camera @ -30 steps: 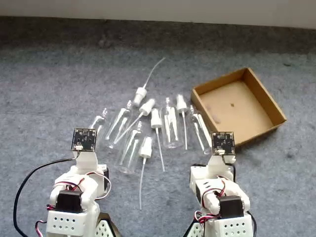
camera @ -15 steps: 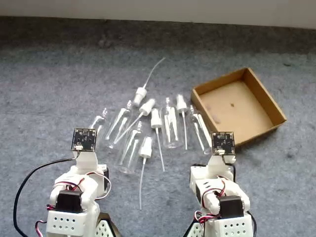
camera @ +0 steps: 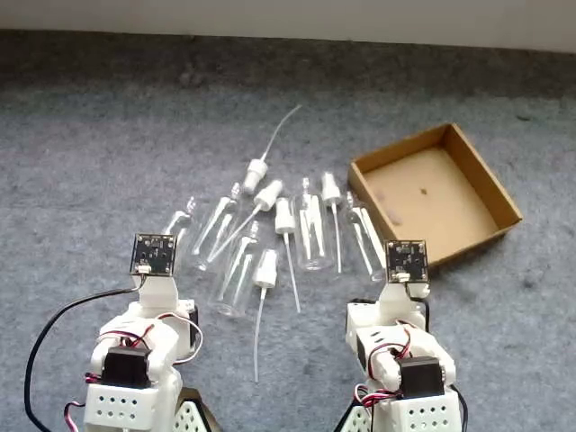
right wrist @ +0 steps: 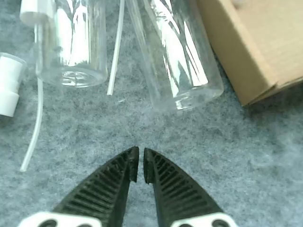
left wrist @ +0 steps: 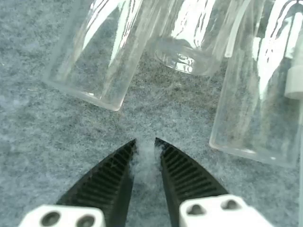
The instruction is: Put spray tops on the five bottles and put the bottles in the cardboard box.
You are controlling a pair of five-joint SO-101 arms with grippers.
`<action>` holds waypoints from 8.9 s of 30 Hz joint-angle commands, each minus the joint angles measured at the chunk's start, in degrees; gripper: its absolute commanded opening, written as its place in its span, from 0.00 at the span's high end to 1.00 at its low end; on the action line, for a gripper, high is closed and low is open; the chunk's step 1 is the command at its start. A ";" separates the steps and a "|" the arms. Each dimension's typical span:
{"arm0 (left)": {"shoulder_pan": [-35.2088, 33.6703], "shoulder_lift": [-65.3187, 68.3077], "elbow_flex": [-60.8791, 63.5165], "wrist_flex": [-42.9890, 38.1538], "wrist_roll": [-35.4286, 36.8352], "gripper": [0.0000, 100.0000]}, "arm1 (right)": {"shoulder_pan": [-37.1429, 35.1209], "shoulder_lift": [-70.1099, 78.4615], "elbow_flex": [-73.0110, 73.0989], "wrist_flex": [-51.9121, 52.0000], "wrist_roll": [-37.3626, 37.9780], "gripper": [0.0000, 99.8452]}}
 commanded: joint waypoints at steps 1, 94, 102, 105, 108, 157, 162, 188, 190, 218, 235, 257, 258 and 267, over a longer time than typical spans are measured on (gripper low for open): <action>-0.31 -0.66 1.19 -0.62 -0.53 0.99 | -0.04 0.13 9.10 -1.01 -0.35 0.99; -0.31 -0.66 1.19 -0.62 -0.53 0.99 | 10.33 39.60 -45.05 -1.45 32.09 0.82; -0.31 -0.66 1.19 -0.62 -0.53 0.99 | 5.67 66.42 -64.40 8.75 32.00 0.81; -0.31 -0.66 1.19 -0.62 -0.53 0.99 | 3.03 76.09 -71.60 13.49 31.91 0.81; -0.31 -0.66 1.19 -0.62 -0.53 0.99 | 0.48 85.49 -78.46 15.78 31.91 0.80; -0.31 -0.66 1.19 -0.62 -0.53 0.99 | -8.22 109.67 -101.41 18.68 26.64 0.74; -0.31 -0.66 1.19 -0.62 -0.53 0.99 | -7.78 109.76 -96.48 13.76 26.64 0.84; -0.22 -0.66 1.19 -0.62 -0.53 0.99 | -0.66 109.85 -85.32 5.58 34.99 0.77; -0.22 -0.66 1.19 -0.62 -0.53 0.99 | -0.48 109.85 -84.53 4.44 35.16 0.77; -0.22 -0.66 1.19 -0.62 -0.53 0.99 | -1.63 109.32 -70.90 -14.29 40.88 0.78; -0.22 -0.66 1.19 -0.62 -0.53 0.99 | -1.89 91.82 -79.16 8.04 40.44 0.89; -0.22 -0.66 1.19 -0.62 -0.53 0.99 | -1.54 52.97 -55.34 14.29 35.16 0.89; -0.22 -0.66 1.19 -0.62 -0.53 0.99 | -1.54 52.79 -54.29 12.97 32.70 0.89; -0.22 -0.66 1.19 -0.62 -0.53 0.99 | -2.68 51.12 -41.98 4.62 27.87 0.89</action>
